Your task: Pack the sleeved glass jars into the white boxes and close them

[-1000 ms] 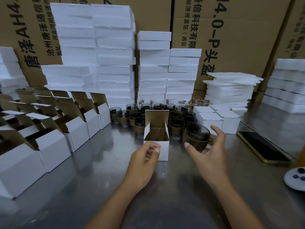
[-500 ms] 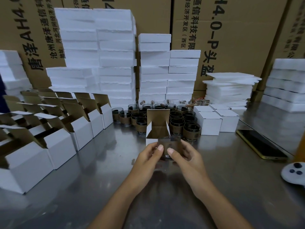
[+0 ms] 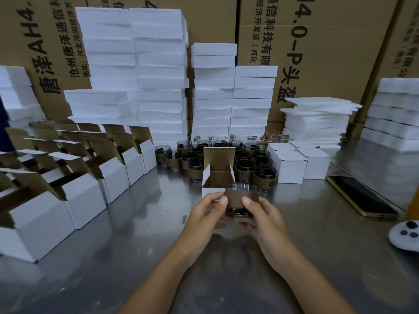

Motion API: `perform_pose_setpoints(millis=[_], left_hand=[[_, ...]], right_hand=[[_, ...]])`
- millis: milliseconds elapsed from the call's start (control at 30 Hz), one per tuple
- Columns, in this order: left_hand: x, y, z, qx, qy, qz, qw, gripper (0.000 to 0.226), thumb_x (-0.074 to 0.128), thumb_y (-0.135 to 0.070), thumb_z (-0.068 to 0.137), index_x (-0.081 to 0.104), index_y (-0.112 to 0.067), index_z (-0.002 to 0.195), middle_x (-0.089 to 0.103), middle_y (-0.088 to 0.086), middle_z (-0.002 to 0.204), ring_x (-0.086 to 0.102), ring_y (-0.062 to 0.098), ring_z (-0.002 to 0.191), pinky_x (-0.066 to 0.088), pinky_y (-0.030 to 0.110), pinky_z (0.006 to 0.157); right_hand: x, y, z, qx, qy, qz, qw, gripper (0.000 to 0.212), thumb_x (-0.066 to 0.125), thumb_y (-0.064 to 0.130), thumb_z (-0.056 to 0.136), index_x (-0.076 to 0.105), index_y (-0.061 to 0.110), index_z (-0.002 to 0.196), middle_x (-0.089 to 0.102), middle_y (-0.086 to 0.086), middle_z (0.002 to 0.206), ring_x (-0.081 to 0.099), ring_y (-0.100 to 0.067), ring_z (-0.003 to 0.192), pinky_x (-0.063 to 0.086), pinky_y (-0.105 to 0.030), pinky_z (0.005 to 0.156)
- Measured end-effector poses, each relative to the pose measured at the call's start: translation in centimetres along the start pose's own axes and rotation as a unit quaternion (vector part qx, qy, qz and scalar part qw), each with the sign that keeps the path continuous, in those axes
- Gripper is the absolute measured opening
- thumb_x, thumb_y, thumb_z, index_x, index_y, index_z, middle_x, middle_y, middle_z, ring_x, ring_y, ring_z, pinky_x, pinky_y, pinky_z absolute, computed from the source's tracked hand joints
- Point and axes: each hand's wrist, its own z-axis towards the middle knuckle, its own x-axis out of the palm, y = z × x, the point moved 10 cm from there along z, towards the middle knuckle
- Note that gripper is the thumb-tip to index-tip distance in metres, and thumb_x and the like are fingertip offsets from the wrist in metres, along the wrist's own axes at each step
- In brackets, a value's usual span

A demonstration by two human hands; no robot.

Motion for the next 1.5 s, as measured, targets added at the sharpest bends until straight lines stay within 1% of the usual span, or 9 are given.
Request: perform_pose_setpoints(millis=[100,233,367,533,733,867,1067,1300,1500], left_hand=[[-0.1,-0.1,0.1,-0.003,-0.002,-0.034,0.999,0.042,0.05,-0.046,0.078,0.066,-0.022,0.11,0.069,0.004,0.091,0.066,0.015,0.081,0.052,0.024,0.074],[-0.2,0.1,0.3,-0.011,-0.005,-0.049,0.999,0.029,0.047,-0.034,0.088,0.068,-0.023,0.106,0.067,0.004,0.085,0.066,0.014,0.076,0.052,0.021,0.07],[-0.4,0.2,0.4,-0.012,-0.01,-0.042,0.999,0.025,0.045,-0.028,0.094,0.069,-0.027,0.102,0.068,0.0,0.081,0.066,0.013,0.075,0.052,0.023,0.071],[-0.5,0.4,0.5,-0.01,-0.014,-0.034,0.999,0.026,0.045,-0.028,0.094,0.07,-0.031,0.097,0.069,-0.002,0.079,0.066,0.013,0.075,0.052,0.022,0.07],[-0.8,0.3,0.6,-0.005,-0.023,-0.036,0.999,0.026,0.042,-0.027,0.097,0.065,-0.02,0.107,0.074,0.003,0.094,0.069,0.014,0.081,0.053,0.02,0.072],[0.2,0.6,0.4,-0.021,0.011,-0.017,1.0,0.028,0.041,-0.028,0.097,0.064,-0.023,0.111,0.073,0.0,0.1,0.068,0.014,0.09,0.053,0.02,0.075],[1.0,0.9,0.1,-0.049,0.037,-0.001,0.998,0.036,0.039,-0.031,0.098,0.063,-0.009,0.112,0.068,0.013,0.109,0.064,0.023,0.103,0.051,0.033,0.09],[1.3,1.1,0.0,-0.05,0.045,-0.004,0.998,0.045,0.038,-0.033,0.097,0.054,0.006,0.114,0.059,0.028,0.111,0.061,0.022,0.096,0.05,0.035,0.09],[0.7,0.5,0.0,-0.022,0.024,-0.014,0.999,0.044,0.045,-0.051,0.083,0.065,-0.024,0.111,0.069,0.005,0.106,0.065,0.02,0.102,0.051,0.038,0.092]], right_hand=[[0.4,-0.6,0.2,0.051,0.014,0.066,0.996,0.028,0.053,0.032,0.087,0.063,0.01,0.101,0.073,-0.009,0.087,0.07,-0.016,0.075,0.049,-0.024,0.062],[0.5,-1.4,0.3,0.102,0.016,0.085,0.991,0.038,0.038,0.036,0.096,0.059,0.01,0.115,0.067,-0.02,0.11,0.065,-0.026,0.093,0.046,-0.03,0.069],[0.4,-1.5,0.3,0.105,0.008,0.087,0.991,0.041,0.037,0.038,0.096,0.058,0.01,0.116,0.068,-0.019,0.109,0.064,-0.025,0.092,0.046,-0.03,0.069],[0.1,-1.4,0.5,0.082,-0.009,0.06,0.995,0.03,0.042,0.035,0.096,0.061,0.014,0.106,0.071,-0.015,0.101,0.068,-0.024,0.088,0.049,-0.029,0.068],[-1.1,0.4,0.5,-0.054,-0.058,-0.072,0.994,0.017,0.054,0.028,0.092,0.057,0.023,0.108,0.069,0.001,0.1,0.066,-0.01,0.093,0.052,-0.028,0.078],[-1.0,2.0,-0.2,-0.134,-0.075,-0.156,0.976,0.043,0.067,0.024,0.083,0.044,0.026,0.119,0.06,0.015,0.103,0.058,0.01,0.09,0.044,-0.007,0.073],[-0.8,3.4,-1.4,-0.198,-0.083,-0.222,0.951,0.072,0.084,0.024,0.065,0.04,0.029,0.121,0.05,0.017,0.113,0.05,0.014,0.1,0.038,0.001,0.076],[-0.4,3.8,-1.5,-0.213,-0.072,-0.25,0.942,0.072,0.085,0.024,0.062,0.042,0.032,0.119,0.049,0.005,0.119,0.049,0.005,0.105,0.041,-0.004,0.078],[0.0,3.5,-1.5,-0.208,-0.048,-0.259,0.942,0.072,0.084,0.027,0.064,0.043,0.03,0.124,0.052,0.009,0.122,0.051,-0.001,0.111,0.046,-0.019,0.091]])
